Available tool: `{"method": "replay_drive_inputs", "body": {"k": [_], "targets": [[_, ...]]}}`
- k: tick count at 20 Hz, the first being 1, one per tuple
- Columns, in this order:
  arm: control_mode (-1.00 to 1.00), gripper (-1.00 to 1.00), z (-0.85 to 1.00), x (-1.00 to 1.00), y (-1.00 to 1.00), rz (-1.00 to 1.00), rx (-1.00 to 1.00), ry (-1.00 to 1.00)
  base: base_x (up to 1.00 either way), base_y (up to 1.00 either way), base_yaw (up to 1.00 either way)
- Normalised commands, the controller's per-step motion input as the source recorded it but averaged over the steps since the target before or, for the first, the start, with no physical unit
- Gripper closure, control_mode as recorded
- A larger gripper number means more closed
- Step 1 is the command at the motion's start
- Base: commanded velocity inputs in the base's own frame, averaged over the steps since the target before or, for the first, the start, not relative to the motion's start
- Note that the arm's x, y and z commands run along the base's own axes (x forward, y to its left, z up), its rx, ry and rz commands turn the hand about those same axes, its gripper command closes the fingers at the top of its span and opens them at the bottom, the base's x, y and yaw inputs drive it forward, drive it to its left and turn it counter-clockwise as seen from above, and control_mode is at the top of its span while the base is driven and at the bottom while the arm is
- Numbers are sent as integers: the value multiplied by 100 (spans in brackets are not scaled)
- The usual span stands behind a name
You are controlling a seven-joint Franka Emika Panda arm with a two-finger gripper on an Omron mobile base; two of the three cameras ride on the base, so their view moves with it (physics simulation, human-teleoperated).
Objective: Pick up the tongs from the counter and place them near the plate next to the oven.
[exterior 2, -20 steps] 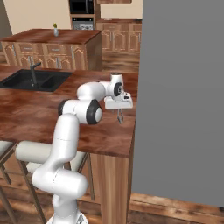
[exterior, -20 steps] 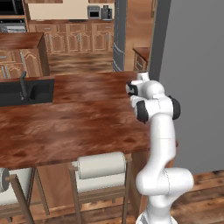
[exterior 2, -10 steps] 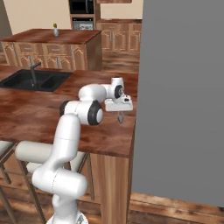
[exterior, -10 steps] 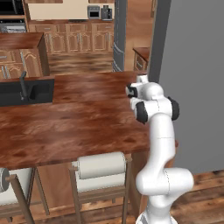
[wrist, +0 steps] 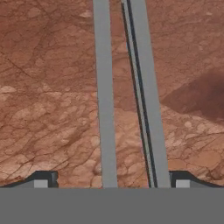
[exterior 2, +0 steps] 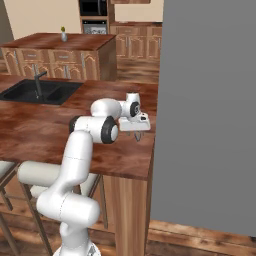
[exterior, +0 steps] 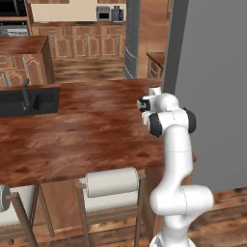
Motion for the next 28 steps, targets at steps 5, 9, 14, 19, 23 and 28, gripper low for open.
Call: {"method": "replay_drive_inputs", "body": {"k": [5,9,14,19,23,28], "targets": [[-100,100,-23,0,8,0,0,0,0,0,0],[-100,100,-3,-20,0,0,0,-5,0,0,0],[-100,100,0,-52,5,2,0,-10,0,0,0],[-100,100,19,-82,0,1,0,-18,0,0,0],[-100,100,60,-86,5,0,0,-26,0,0,0],[-100,100,84,-72,17,7,0,-36,0,0,0]]}}
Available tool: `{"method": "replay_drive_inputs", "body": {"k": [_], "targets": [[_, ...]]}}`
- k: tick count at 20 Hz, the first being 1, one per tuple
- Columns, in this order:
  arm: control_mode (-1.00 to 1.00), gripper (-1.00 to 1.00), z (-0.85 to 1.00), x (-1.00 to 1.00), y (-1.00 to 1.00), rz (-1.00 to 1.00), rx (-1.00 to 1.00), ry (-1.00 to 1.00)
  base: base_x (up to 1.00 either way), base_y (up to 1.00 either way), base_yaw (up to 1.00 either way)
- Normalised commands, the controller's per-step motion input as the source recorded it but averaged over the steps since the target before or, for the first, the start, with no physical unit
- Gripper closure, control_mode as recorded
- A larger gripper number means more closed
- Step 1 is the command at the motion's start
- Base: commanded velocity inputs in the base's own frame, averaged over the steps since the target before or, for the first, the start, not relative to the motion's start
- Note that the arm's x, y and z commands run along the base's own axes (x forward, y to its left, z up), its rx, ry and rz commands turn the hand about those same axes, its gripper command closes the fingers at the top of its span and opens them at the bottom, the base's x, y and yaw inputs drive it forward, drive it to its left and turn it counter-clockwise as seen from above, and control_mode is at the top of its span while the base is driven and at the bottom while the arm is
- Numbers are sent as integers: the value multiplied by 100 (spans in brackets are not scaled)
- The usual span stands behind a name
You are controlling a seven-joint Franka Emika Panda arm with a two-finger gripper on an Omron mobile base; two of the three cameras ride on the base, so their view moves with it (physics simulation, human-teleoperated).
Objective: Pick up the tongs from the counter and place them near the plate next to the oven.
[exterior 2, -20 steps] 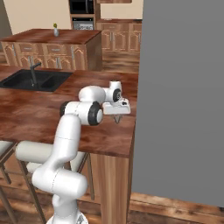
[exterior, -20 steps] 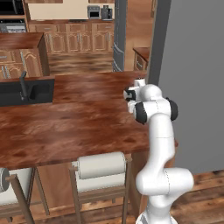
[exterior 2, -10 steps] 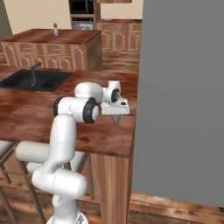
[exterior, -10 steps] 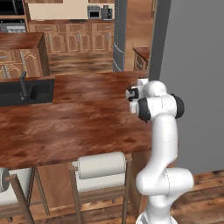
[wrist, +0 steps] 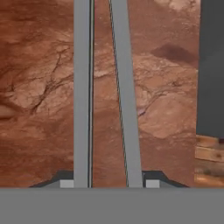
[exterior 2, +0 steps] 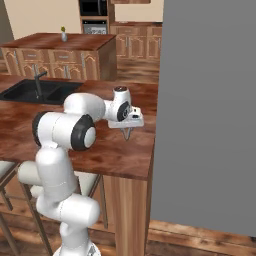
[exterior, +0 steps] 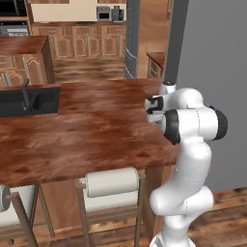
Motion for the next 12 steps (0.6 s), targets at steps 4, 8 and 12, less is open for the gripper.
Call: {"method": "replay_drive_inputs", "body": {"k": [4,8,12], "targets": [[-100,100,90,-70,14,9,-1,-40,0,0,0],[-100,100,87,-67,7,10,-1,-36,0,0,0],[-100,100,88,-59,7,9,-3,-35,0,0,0]]}}
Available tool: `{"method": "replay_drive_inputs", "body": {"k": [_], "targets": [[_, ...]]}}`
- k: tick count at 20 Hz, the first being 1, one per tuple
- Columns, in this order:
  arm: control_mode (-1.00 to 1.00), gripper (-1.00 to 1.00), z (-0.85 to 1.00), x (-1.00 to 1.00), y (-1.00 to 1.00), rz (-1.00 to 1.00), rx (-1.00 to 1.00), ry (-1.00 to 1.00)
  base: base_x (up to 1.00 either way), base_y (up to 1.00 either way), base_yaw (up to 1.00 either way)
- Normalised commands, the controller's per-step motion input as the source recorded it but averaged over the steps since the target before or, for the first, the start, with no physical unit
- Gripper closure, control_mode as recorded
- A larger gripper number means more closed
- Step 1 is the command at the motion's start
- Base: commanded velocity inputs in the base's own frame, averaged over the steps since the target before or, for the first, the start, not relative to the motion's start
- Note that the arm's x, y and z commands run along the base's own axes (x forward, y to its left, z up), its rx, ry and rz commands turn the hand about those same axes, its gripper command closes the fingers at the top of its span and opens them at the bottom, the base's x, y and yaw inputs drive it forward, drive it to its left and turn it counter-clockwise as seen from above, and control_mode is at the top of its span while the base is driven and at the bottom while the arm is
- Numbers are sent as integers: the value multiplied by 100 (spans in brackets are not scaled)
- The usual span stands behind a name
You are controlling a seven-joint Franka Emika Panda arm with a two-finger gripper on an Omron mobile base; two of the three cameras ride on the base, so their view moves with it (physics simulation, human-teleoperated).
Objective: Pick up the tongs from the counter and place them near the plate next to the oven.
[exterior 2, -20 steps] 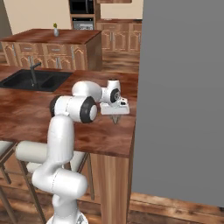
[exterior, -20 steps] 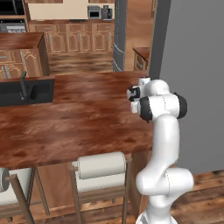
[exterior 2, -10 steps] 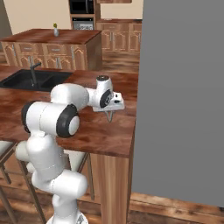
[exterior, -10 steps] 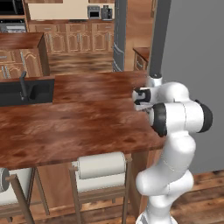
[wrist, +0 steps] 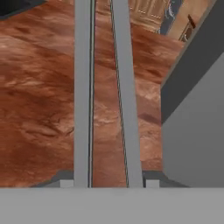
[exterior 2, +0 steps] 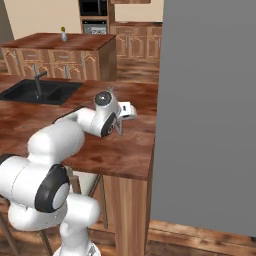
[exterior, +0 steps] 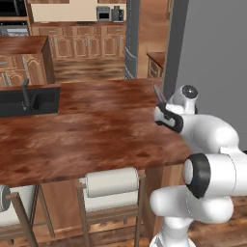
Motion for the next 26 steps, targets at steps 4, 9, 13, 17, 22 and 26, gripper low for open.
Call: {"method": "replay_drive_inputs", "body": {"k": [4,9,13,17,22,26], "targets": [[-100,100,70,-53,1,6,-3,-28,0,0,0],[-100,100,38,-52,16,0,-8,-6,0,0,0],[-100,100,3,-23,19,0,-6,5,0,0,0],[100,100,-8,-18,32,4,-7,3,-12,18,3],[100,100,0,0,0,0,0,0,-59,100,20],[100,100,0,0,0,0,0,0,-59,100,23]]}}
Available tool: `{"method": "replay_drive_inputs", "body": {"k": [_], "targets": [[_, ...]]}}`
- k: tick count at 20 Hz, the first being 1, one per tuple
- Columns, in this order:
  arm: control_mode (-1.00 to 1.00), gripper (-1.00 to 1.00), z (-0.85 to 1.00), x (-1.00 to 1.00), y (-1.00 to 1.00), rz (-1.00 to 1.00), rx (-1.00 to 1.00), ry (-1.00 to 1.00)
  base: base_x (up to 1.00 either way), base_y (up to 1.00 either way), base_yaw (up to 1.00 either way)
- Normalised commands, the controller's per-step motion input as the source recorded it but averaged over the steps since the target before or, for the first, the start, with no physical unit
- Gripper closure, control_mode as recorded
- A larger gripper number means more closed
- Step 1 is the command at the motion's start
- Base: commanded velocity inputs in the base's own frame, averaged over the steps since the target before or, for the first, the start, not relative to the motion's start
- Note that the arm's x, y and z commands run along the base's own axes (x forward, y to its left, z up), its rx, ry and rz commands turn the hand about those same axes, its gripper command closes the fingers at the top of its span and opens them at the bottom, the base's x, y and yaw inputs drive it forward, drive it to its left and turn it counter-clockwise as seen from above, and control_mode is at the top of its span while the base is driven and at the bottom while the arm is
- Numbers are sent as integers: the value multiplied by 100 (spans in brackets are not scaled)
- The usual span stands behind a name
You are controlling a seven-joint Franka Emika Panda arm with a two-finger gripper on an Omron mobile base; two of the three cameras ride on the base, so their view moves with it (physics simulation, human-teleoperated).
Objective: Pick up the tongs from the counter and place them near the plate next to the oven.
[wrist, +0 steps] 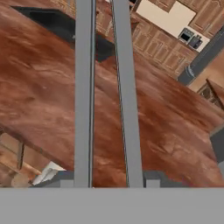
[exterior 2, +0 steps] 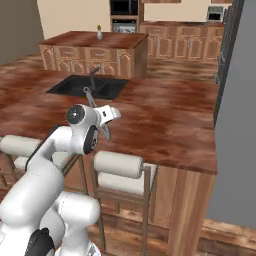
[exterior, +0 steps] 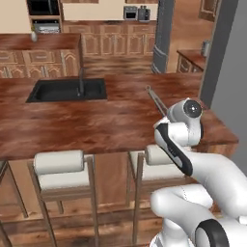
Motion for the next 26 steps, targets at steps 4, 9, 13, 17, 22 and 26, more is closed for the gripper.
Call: {"method": "replay_drive_inputs", "body": {"k": [4,9,13,17,22,26], "targets": [[100,100,0,0,0,0,0,0,-44,100,21],[100,100,0,0,0,0,0,0,-8,100,13],[100,100,0,0,0,0,0,0,0,100,8],[100,100,0,0,0,0,0,0,0,100,5],[100,100,0,0,0,0,0,0,0,100,2],[100,100,0,0,0,0,0,0,5,100,0]]}}
